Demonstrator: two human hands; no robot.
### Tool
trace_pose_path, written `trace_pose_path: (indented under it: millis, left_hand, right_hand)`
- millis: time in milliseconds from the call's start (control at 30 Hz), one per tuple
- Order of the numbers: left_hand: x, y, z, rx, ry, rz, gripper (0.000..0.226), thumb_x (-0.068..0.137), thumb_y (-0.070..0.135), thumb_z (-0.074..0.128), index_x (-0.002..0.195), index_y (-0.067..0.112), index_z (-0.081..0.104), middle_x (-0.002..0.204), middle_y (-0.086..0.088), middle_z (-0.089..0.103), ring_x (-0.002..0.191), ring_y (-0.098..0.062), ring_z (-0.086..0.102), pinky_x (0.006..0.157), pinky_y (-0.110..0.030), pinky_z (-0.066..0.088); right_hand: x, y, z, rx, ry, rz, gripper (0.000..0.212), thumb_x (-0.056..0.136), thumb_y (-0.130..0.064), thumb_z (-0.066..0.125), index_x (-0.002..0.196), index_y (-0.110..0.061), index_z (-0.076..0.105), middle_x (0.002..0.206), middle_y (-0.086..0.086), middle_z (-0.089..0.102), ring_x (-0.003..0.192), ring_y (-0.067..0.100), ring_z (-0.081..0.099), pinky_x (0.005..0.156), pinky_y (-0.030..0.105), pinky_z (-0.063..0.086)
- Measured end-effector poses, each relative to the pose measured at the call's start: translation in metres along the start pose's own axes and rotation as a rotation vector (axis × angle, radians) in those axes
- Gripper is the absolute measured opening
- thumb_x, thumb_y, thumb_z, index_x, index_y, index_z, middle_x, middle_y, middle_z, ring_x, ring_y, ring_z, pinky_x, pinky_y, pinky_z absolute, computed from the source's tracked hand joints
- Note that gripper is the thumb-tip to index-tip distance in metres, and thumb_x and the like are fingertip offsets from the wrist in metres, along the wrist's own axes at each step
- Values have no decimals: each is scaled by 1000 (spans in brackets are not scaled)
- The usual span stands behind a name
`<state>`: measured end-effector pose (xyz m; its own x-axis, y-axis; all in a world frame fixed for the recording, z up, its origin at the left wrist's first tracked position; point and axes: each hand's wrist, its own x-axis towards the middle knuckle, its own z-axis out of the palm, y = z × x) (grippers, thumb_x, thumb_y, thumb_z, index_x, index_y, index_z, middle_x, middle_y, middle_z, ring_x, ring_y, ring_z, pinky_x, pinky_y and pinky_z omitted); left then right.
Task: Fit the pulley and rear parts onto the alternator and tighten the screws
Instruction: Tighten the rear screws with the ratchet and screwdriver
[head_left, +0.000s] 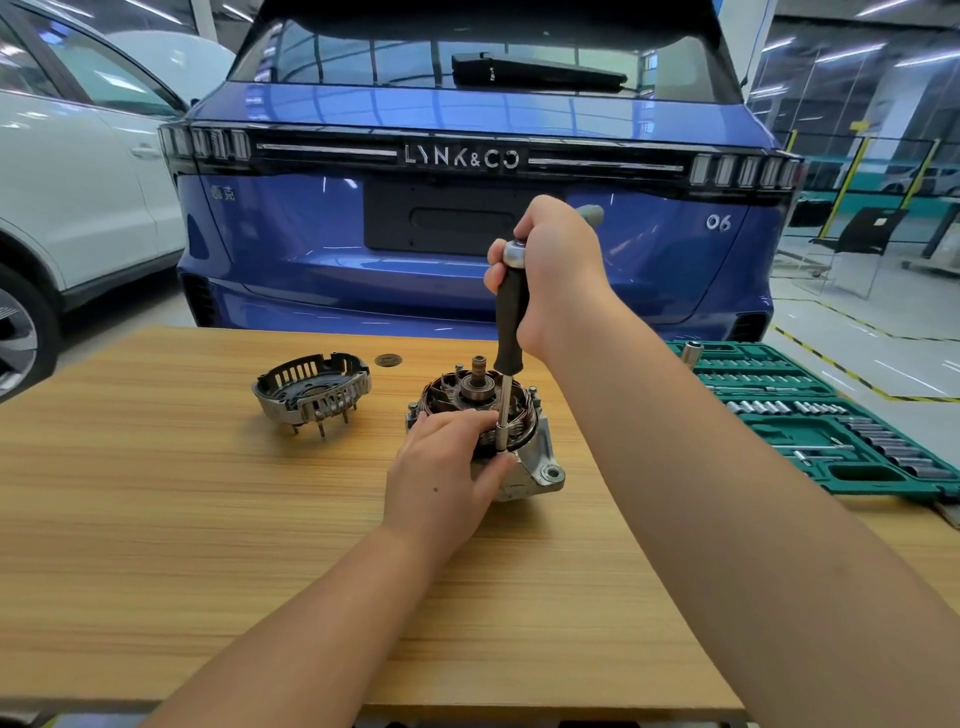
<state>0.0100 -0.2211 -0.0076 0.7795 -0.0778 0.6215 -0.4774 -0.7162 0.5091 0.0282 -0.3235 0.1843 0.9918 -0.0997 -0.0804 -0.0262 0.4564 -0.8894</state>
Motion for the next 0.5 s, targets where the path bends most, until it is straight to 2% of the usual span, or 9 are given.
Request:
trace_pose_path:
  millis: [133, 200, 267, 367, 433, 500]
  left_hand:
    - [1, 0, 0, 6, -12, -1, 43, 87, 35, 75, 126, 21, 65, 118, 5, 68, 118, -15, 56, 98, -47, 52]
    - [1, 0, 0, 12, -22, -4, 42, 87, 36, 74, 126, 23, 65, 117, 7, 68, 118, -15, 55, 94, -40, 51]
    - [1, -1, 0, 11, -26, -11, 42, 88, 36, 73, 127, 24, 65, 117, 7, 67, 118, -14, 55, 93, -39, 51]
    - [2, -1, 0, 13, -34, -15, 43, 88, 37, 73, 128, 24, 64, 117, 7, 67, 117, -13, 54, 93, -39, 52]
    - [2, -1, -1, 21, -53, -12, 44, 88, 39, 72, 129, 25, 63, 118, 8, 67, 118, -12, 54, 91, -36, 51]
    - [3, -2, -1, 21, -63, -20, 44, 89, 40, 72, 130, 27, 62, 119, 9, 66, 119, -10, 53, 90, -34, 51]
  right_hand:
    - [2, -2, -1, -37, -44, -69, 25, 100, -5, 37, 76, -9, 40, 57, 5, 53, 53, 15, 46, 58, 25, 38]
    - [-1, 3, -1, 46, -69, -60, 18, 96, -7, 37, 79, -8, 43, 53, 6, 61, 54, 18, 51, 63, 29, 41]
    - [-4, 14, -2, 179, -80, -153, 4, 90, -6, 42, 92, -8, 45, 66, 5, 70, 60, 20, 59, 64, 30, 49]
    - [-4, 32, -8, 348, -152, -354, 18, 87, 4, 47, 91, -12, 41, 80, 8, 72, 81, 27, 70, 73, 34, 59]
    - [-4, 39, -13, 286, -206, -487, 23, 88, 6, 50, 86, -16, 41, 92, 8, 73, 94, 30, 74, 88, 43, 57]
    - [-1, 44, -21, 61, -192, -702, 24, 89, 4, 52, 83, -17, 42, 103, 10, 72, 104, 31, 71, 94, 50, 54]
